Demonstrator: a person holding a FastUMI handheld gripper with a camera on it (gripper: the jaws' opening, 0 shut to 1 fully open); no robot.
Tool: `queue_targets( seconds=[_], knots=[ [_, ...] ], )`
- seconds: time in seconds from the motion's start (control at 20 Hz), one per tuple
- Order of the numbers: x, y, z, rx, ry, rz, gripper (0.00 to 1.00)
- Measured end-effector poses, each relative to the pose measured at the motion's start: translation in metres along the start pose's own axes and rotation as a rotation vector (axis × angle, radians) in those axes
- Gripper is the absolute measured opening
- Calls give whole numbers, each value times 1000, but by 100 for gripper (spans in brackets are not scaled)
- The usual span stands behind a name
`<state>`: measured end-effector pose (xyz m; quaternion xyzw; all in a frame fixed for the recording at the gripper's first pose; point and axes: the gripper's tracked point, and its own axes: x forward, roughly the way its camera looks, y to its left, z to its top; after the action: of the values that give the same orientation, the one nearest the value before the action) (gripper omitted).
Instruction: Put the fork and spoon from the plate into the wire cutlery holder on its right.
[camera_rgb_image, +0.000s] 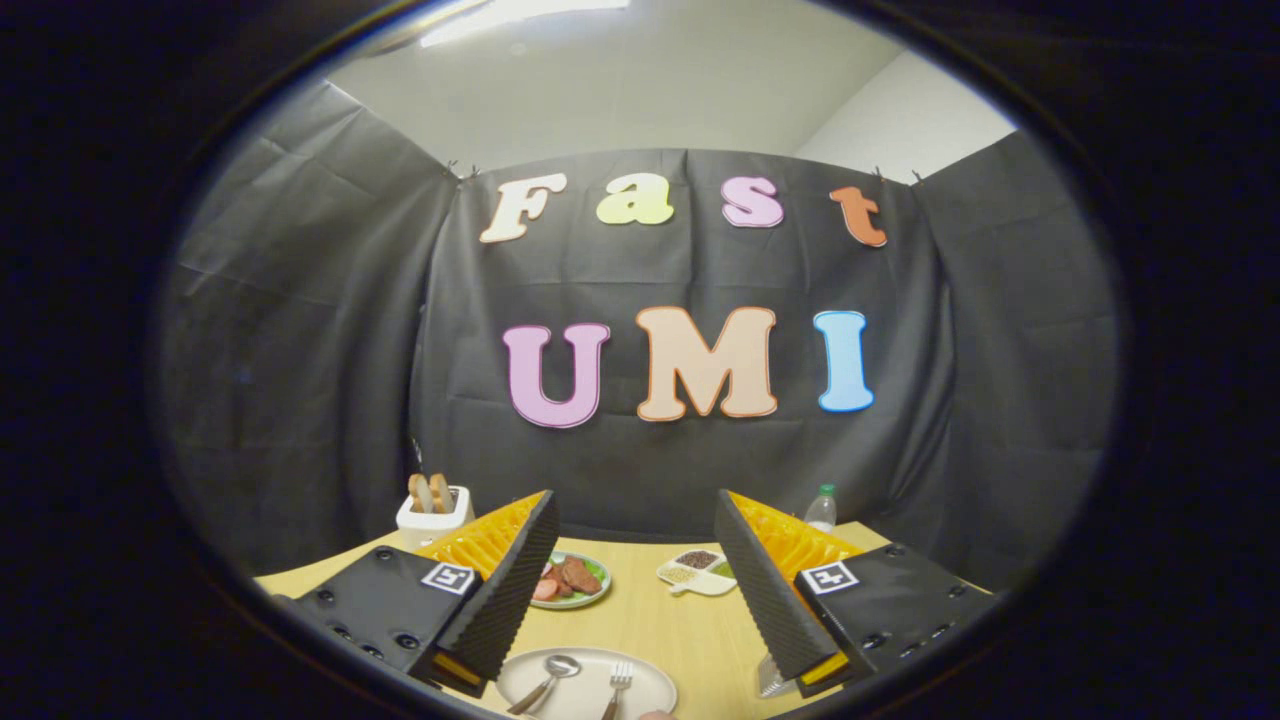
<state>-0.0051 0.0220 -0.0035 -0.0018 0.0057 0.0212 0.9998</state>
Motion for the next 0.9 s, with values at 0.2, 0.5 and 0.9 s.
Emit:
queue_targets(
  seconds=[0.2, 0.5, 0.9],
  knots=[
    [1, 0, -3, -6, 8, 3, 100],
    [5, 3, -24, -19, 66, 16, 100],
    [9, 5, -98, -42, 271, 29, 100]
  ],
)
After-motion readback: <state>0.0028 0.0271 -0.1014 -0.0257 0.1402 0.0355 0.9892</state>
